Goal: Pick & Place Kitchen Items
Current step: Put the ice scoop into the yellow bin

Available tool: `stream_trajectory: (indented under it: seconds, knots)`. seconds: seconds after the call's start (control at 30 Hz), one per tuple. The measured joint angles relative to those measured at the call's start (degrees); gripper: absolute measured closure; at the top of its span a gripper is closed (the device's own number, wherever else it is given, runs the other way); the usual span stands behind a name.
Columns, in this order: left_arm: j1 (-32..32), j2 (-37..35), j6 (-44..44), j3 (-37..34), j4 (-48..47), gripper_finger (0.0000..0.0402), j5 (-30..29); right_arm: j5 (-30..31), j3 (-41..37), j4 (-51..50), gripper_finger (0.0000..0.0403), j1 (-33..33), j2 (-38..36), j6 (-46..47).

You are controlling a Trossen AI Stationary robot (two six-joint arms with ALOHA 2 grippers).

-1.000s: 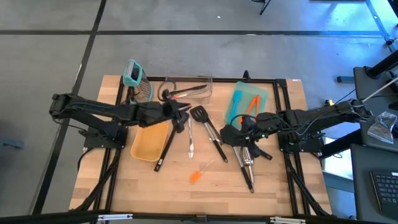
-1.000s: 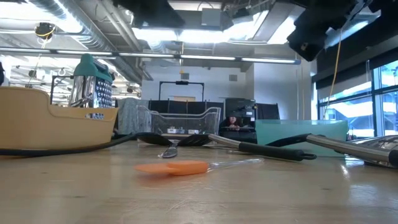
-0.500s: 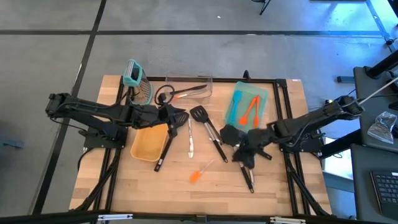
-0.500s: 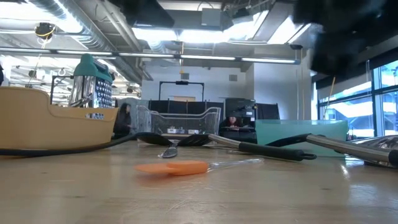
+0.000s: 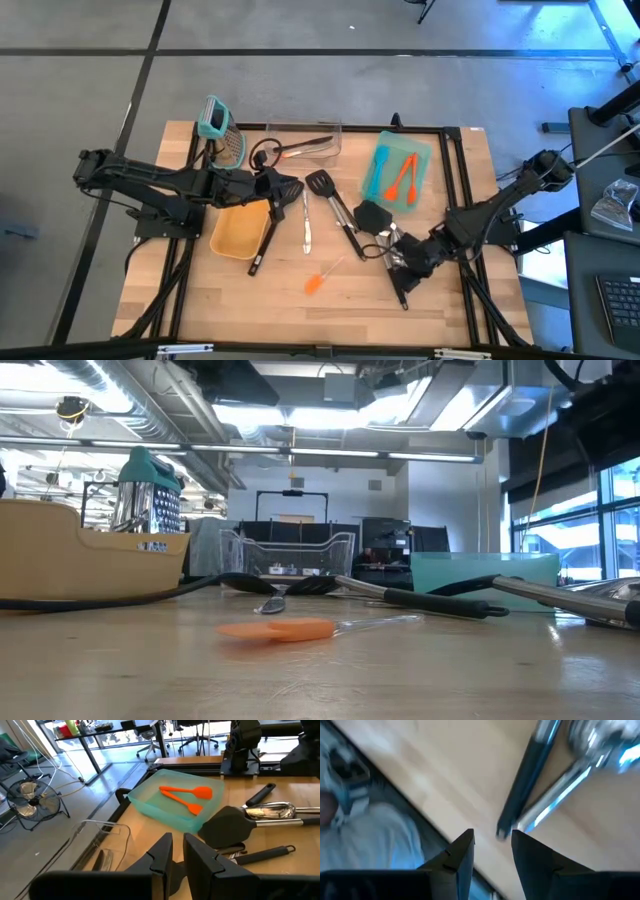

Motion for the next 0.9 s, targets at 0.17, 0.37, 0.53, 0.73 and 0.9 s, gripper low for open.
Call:
stream_trajectory:
  seconds: [0.17,0.37,0.53,0.73,0.9]
  knots:
    - [0.0,0.0,-1.19,-0.01,-0.04,0.0361,2.37,8.2,0.0,-1.37,0.0268,0.97,0.83,2.16]
    - [-0.09,0.02,-1.54,-0.01,-0.04,0.0361,5.45,6.37,0.0,-2.08,0.0268,2.84,5.03,8.67]
    - [-0.47,0.02,-1.53,-0.02,-0.04,0.0361,5.51,4.92,0.0,-2.09,0.0268,2.86,8.85,12.36]
    - [-0.7,0.04,-1.53,-0.02,0.24,0.0361,5.55,4.81,0.0,-2.15,0.0267,2.84,12.37,13.43]
    - [-0.7,0.04,-1.53,-0.02,0.42,0.0361,5.55,4.78,0.0,-3.3,0.0244,2.65,14.18,13.7]
